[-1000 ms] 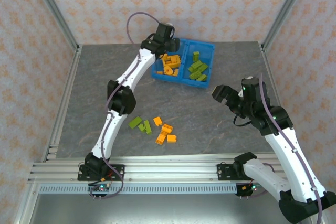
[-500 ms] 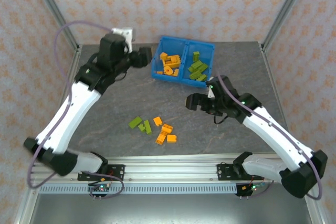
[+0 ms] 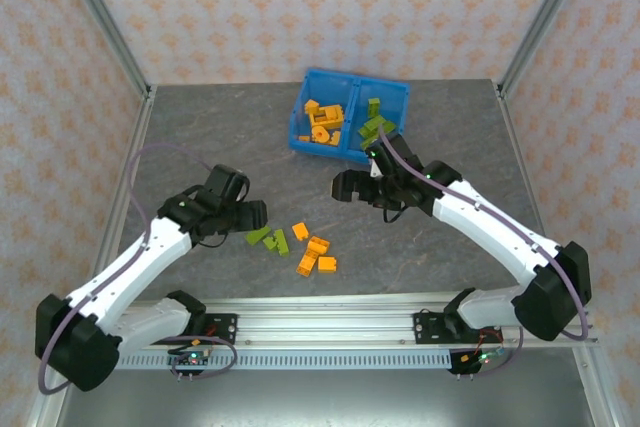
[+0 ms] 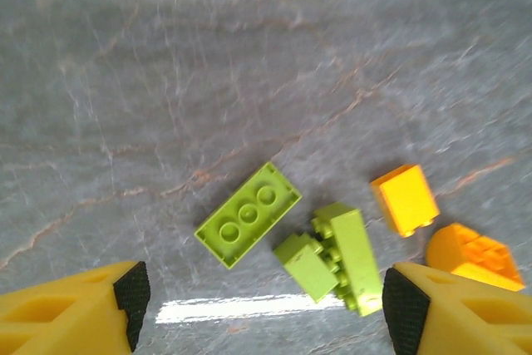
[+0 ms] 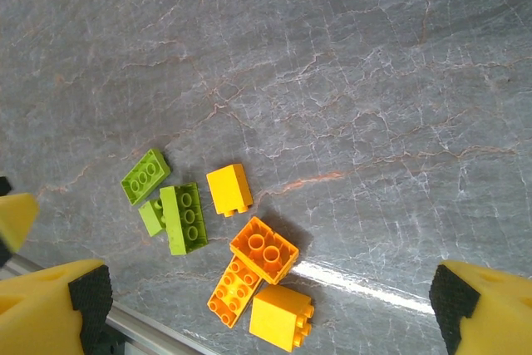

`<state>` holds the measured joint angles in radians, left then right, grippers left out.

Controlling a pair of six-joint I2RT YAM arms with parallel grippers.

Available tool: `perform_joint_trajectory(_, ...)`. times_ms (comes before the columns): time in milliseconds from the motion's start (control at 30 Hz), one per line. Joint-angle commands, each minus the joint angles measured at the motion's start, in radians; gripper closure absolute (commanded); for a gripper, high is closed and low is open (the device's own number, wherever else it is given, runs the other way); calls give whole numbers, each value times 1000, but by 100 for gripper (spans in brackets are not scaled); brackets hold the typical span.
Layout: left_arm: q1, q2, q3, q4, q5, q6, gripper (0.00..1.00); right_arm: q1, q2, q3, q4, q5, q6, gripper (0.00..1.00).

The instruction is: Sort the legos into containers by color

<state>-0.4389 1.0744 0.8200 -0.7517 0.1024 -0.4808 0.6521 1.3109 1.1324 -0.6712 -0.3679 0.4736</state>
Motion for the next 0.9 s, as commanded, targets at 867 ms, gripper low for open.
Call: perform_joint_trajectory(867, -3, 463, -44, 213, -68, 9, 51, 9, -159, -57, -42, 119, 57, 1)
